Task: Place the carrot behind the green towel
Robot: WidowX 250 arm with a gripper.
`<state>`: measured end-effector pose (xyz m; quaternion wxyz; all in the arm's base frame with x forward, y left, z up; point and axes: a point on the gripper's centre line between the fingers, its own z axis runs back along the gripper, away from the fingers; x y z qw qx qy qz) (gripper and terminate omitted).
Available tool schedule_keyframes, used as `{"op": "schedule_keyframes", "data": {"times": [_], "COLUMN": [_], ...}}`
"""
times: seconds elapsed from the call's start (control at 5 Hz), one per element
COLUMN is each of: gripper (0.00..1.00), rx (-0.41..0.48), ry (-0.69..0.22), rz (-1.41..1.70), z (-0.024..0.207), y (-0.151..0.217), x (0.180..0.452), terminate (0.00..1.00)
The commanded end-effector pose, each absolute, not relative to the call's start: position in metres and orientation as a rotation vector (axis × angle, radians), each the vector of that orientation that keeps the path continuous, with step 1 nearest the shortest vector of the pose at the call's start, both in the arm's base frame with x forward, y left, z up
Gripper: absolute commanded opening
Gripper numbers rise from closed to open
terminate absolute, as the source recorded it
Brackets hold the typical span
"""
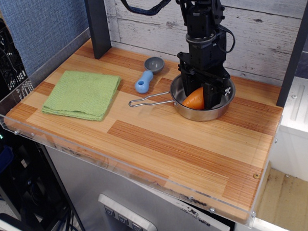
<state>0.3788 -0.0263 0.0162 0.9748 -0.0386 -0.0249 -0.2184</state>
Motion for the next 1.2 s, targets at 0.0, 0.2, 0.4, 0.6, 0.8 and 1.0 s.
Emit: {"op": "schedule_keyframes", "data": {"times": [0.0, 0.2, 0.4, 0.6, 0.8, 1.0], "gripper": [0.00, 0.00, 0.00, 0.00, 0.00, 0.00], "rx": [-0.046, -0.052, -0.066, -0.090, -0.085, -0.011], "ry": [-0.052, -0.143, -0.209, -0.233, -0.201, -0.201], "rz": [-0.398, -0.292, -0.184, -0.037, 0.058, 0.112], "z": [0.020, 0.055, 0.082, 0.088, 0.075, 0.058], "y": [-0.017, -0.004, 0.012, 0.046, 0.076, 0.096], "x": [0.371, 0.364, 0.354, 0.348, 0.354, 0.363], "terminate": [0.00, 0.00, 0.00, 0.00, 0.00, 0.00]}}
